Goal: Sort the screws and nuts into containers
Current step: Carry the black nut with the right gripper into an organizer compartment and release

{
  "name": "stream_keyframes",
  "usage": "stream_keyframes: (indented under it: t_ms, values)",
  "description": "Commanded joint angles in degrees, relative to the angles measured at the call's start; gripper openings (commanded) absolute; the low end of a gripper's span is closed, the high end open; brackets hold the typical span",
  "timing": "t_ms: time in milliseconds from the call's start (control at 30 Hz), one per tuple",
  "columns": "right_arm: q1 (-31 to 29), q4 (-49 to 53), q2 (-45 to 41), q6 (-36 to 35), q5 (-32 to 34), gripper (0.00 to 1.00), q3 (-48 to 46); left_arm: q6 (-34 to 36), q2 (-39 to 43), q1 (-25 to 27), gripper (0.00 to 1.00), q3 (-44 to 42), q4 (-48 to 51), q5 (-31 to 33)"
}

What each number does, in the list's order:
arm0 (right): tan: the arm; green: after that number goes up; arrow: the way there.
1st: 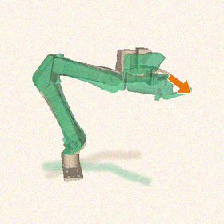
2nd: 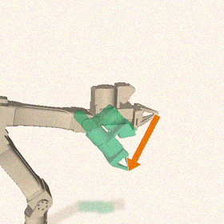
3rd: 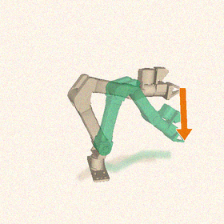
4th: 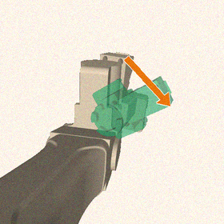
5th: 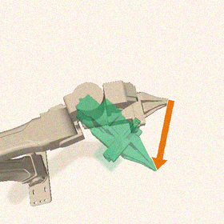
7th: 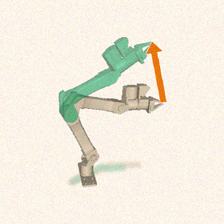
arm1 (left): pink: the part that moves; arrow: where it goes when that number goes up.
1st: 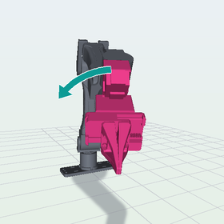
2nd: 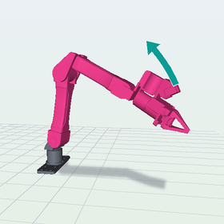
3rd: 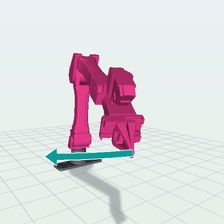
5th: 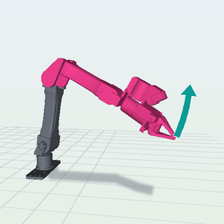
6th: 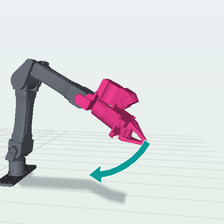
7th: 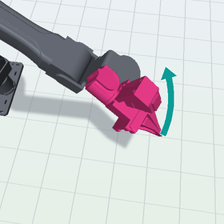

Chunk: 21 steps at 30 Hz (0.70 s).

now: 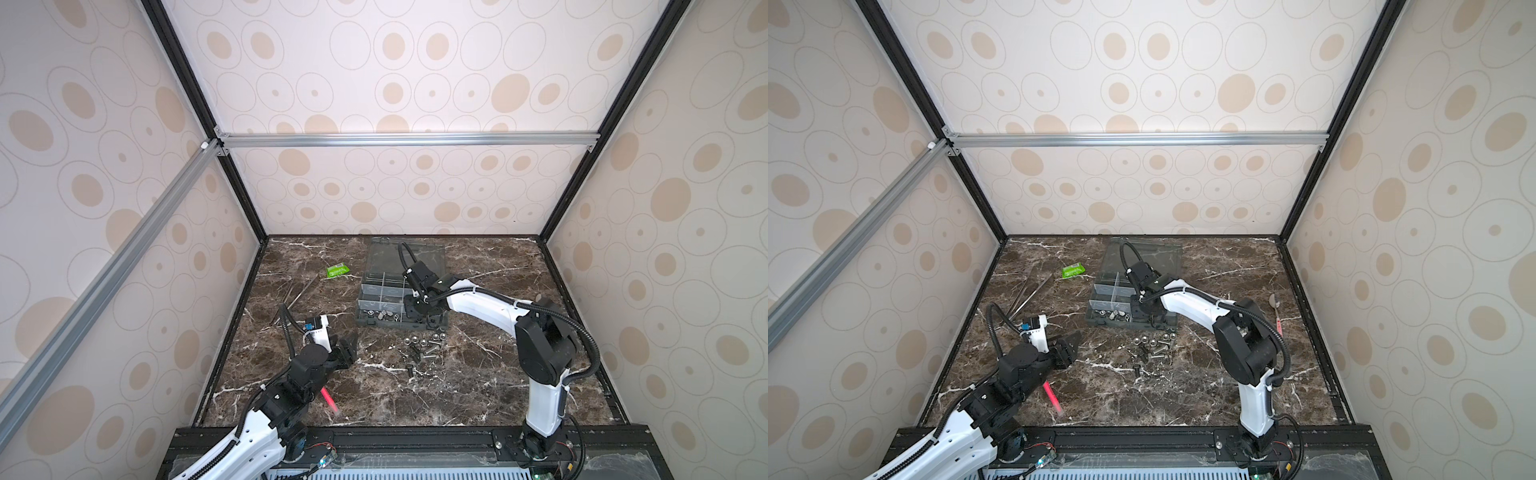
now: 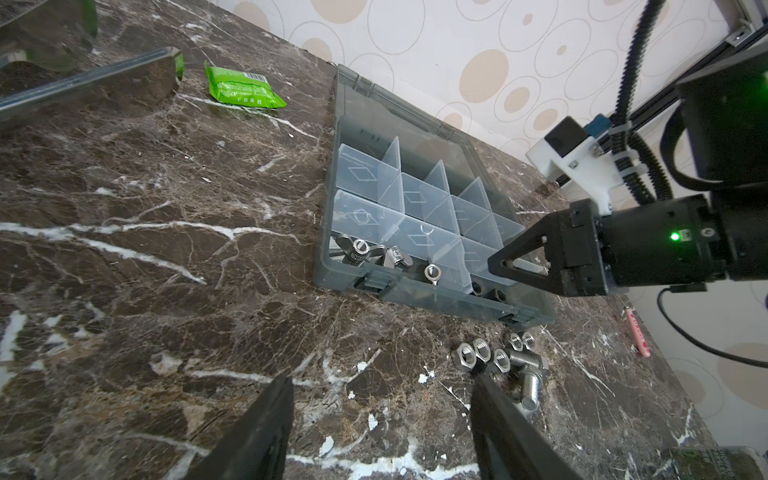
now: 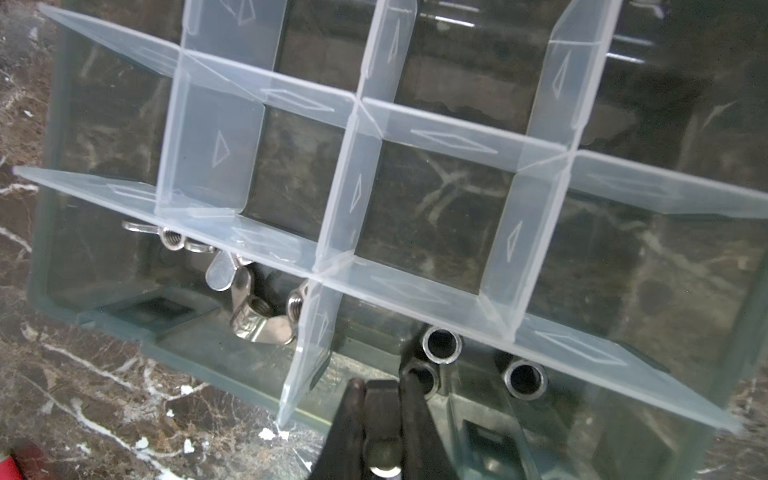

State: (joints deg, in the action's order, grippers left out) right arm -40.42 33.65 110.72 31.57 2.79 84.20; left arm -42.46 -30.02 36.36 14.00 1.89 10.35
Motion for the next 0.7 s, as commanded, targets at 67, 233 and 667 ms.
stream_keyframes:
  t_ms: [67,233,667]
  values:
    - [0.08,-0.15,-0.11,0.94,0.28,0.16,0.55,-1.28,1.04,-0.5,0.68,-0.29,0.57,0.11]
    - [0.14,0.19,-0.58,1.16,0.81,0.21,-0.16,-1.52,0.96,-0.46,0.68,-0.38,0.4,-0.06]
    - [0.17,1.24,-2.19,1.58,1.25,0.4,-0.73,-1.3,0.53,-0.46,0.68,0.04,0.08,-0.5]
